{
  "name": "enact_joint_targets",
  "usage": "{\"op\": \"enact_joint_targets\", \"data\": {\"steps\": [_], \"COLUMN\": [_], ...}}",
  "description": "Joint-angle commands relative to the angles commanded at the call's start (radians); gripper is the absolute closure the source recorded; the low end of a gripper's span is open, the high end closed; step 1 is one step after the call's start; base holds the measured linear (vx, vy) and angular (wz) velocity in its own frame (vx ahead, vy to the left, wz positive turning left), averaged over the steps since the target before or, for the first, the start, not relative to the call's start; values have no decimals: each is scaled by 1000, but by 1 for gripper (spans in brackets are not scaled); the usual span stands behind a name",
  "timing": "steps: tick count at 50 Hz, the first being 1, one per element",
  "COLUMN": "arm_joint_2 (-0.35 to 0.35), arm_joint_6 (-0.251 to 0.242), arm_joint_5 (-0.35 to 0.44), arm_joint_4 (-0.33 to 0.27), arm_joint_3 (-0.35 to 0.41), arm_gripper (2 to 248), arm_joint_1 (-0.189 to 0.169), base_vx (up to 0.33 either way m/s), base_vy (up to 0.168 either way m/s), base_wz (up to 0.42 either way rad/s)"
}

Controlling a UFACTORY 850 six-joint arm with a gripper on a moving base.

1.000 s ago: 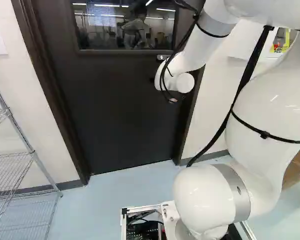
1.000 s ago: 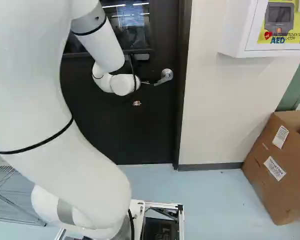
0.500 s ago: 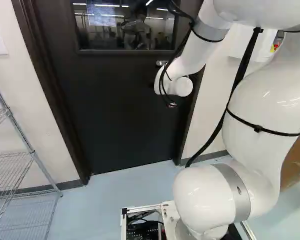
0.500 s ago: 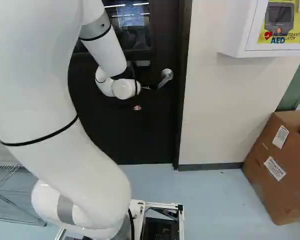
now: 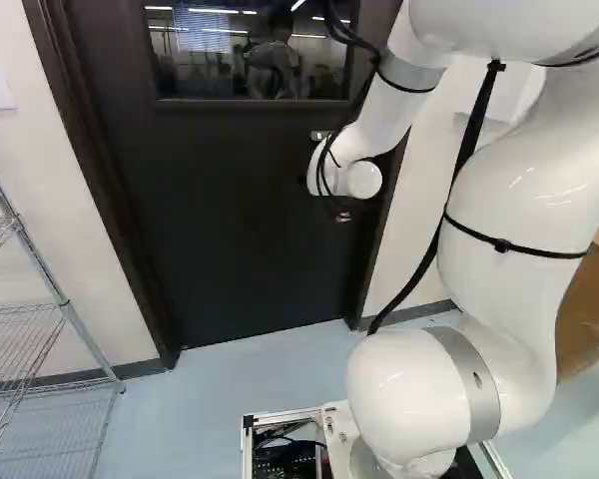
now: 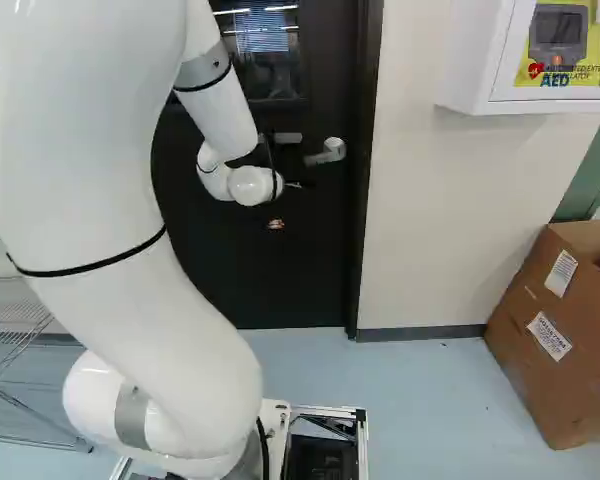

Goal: Open the door and move inside

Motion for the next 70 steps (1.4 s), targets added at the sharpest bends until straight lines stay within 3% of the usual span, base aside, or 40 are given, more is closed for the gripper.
{"op": "enact_joint_targets", "data": {"steps": [21,60,70], "arm_joint_2": [-7,278,324], "arm_joint_6": [0,0,0], "arm_joint_5": [0,0,0], "arm_joint_4": [0,0,0], "arm_joint_3": [6,203,222], "arm_gripper": [3,3,3], "arm_joint_1": [-1,-34,-38], "base_vx": [0,0,0], "base_vy": [0,0,0], "base_wz": [0,0,0]}}
